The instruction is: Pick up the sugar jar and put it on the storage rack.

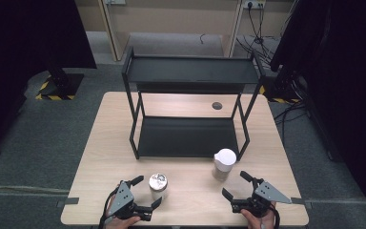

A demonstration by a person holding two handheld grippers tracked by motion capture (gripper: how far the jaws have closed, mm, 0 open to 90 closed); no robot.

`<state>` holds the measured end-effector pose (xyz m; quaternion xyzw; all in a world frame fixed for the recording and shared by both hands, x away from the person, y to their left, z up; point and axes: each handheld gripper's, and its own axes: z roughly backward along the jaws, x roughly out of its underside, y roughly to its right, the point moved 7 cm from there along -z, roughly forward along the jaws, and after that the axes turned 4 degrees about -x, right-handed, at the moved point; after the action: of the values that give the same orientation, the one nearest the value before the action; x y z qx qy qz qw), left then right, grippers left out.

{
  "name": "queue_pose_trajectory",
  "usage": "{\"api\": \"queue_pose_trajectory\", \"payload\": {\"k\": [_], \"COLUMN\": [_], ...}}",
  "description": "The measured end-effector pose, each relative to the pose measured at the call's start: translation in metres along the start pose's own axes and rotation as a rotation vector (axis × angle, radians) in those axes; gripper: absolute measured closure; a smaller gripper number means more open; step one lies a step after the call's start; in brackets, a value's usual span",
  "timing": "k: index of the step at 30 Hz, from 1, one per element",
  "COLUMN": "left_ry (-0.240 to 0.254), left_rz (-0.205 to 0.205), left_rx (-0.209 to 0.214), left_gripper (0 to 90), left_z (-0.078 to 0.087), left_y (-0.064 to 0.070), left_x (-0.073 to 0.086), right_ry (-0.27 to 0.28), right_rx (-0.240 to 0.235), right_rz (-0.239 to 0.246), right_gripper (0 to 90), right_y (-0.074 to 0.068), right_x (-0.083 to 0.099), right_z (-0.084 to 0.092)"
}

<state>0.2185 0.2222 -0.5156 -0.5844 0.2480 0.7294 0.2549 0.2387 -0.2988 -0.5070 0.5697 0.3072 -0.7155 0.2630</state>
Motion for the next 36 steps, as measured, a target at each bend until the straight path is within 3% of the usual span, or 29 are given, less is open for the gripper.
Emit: {"api": "queue_pose_trajectory", "payload": {"k": [36], "left_ry": [0.002], "left_rz": [0.006], "left_rx": [0.004], "left_gripper": [0.2], "left_z": [-0.0014], "left_y": [0.0007], "left_x": [0.0008], "right_ry": [0.004], "right_rx": [0.002], "right_rz": [-0.021], "right_gripper": [0.6], "right_y": [0.0013], "right_x": [0.0014], "right_z": [-0.0006]}}
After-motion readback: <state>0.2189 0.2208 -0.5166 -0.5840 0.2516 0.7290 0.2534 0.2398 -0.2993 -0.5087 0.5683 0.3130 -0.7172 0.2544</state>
